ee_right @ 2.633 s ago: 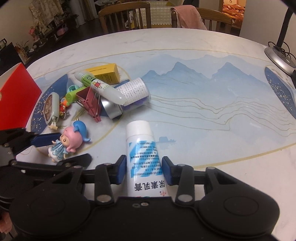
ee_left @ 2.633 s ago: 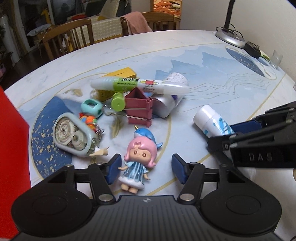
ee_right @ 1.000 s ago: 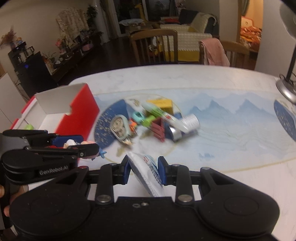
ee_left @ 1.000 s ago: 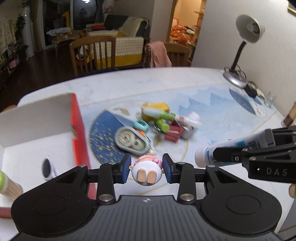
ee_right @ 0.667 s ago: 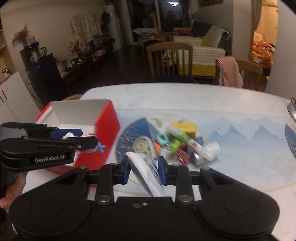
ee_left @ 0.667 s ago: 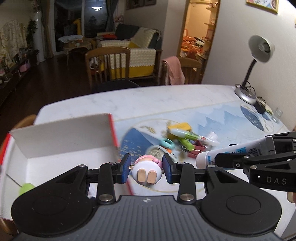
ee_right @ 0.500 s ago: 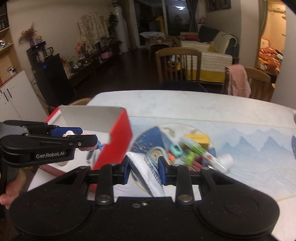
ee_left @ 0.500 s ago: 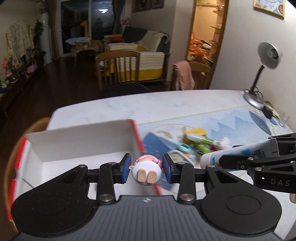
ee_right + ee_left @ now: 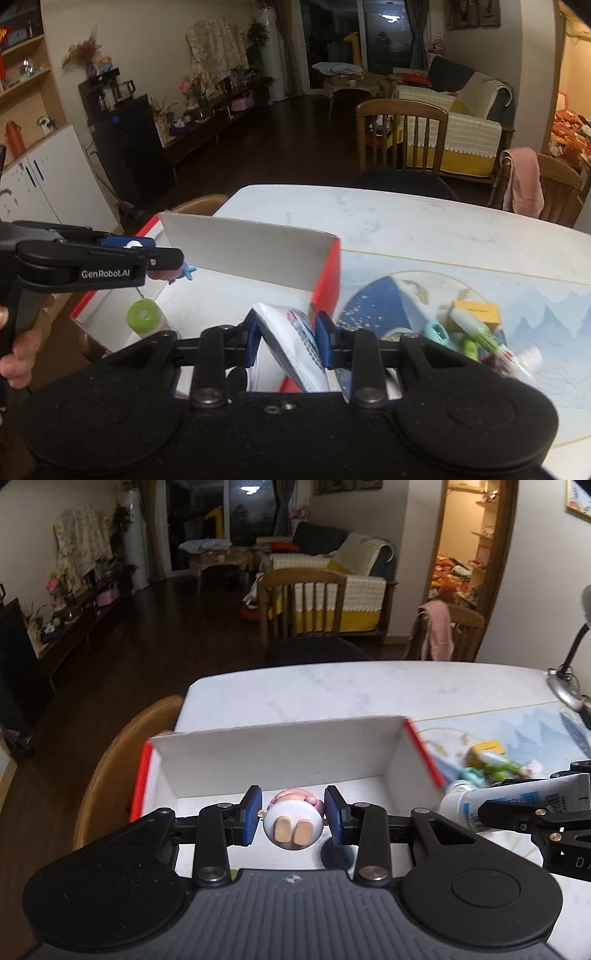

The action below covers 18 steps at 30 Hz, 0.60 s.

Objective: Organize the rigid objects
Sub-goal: 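Carry the lotion tube and doll into the red box with both tools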

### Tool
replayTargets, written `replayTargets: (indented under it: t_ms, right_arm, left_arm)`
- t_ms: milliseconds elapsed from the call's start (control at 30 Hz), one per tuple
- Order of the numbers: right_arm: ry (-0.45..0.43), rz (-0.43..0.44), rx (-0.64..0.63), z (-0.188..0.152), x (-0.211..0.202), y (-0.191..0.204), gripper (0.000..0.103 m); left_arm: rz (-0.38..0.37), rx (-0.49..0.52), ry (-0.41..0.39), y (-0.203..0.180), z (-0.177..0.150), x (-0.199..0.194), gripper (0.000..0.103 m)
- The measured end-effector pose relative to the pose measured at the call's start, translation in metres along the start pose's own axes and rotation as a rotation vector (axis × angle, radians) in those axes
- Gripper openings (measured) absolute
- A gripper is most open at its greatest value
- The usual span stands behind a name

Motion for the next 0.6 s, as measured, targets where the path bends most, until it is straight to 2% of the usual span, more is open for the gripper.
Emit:
replayTargets:
  t_ms: [233,600]
  right_arm:
    - [0.043,-0.037,-0.037,0.006,0.045,0.022,0.030]
    - [0.111,-0.101,-0.107,0.008,0.107,0.041,0.030]
  left_arm:
    - [0.011,0.019,0.051,0.027,-0.001,0.030,0.036]
    - [0.008,0.062,0.168,0.036,-0.007,0.087,0.036]
Point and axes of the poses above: each gripper's, at about its wrist camera, not at the fingertips, and x roughly the way its jaws point, y to its left, z to its top, the point moved 6 cm from there along x, roughly the way its jaws point, and after that the axes turned 6 degrees about -z, right-handed, at the moved point
